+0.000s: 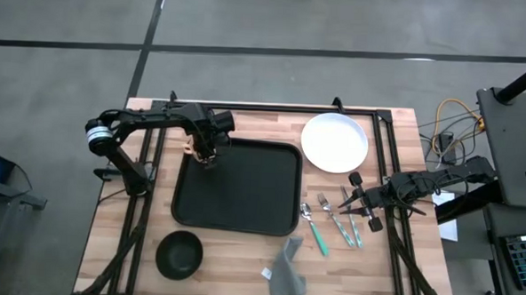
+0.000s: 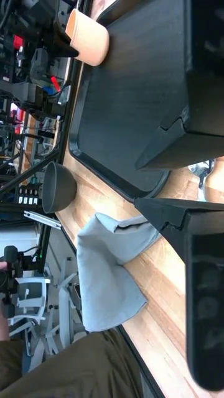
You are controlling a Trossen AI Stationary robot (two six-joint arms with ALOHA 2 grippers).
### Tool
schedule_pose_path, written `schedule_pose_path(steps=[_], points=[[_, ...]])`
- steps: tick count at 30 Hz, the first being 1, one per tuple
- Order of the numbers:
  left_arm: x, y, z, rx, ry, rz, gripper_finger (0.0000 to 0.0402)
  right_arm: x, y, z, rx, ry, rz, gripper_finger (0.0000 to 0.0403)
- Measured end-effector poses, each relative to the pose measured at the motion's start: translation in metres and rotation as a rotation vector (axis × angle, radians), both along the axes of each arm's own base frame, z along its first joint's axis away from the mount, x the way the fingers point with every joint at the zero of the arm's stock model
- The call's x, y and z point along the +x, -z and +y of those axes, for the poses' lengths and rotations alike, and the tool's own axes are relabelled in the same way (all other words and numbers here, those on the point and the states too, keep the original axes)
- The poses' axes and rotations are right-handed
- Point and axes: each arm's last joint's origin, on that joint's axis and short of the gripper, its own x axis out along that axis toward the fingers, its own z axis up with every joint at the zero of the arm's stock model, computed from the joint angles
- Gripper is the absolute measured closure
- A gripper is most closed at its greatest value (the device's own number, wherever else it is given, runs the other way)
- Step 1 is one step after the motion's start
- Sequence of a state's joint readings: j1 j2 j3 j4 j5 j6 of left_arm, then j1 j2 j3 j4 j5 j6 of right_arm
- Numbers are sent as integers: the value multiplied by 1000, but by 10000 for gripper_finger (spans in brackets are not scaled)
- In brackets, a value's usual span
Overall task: Set up tray
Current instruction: Put the orange cup on the top left of the black serving tray, then put the white plate on the black serving tray to the bottom of the orange cup
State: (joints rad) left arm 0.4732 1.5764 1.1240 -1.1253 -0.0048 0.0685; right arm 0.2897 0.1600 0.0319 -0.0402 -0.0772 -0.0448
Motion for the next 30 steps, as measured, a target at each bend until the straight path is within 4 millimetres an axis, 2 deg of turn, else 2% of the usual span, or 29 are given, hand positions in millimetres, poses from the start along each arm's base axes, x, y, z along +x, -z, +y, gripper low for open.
schedule_pose_path(steps=[8,19,30], points=[[0,0,0,-2,0,4,380,0,0,0,0,0,-1,335],[0,0,0,-3,0,4,326,0,0,0,0,0,0,335],[0,-8,0,-7,0,11,321,0,0,0,0,0,0,335]])
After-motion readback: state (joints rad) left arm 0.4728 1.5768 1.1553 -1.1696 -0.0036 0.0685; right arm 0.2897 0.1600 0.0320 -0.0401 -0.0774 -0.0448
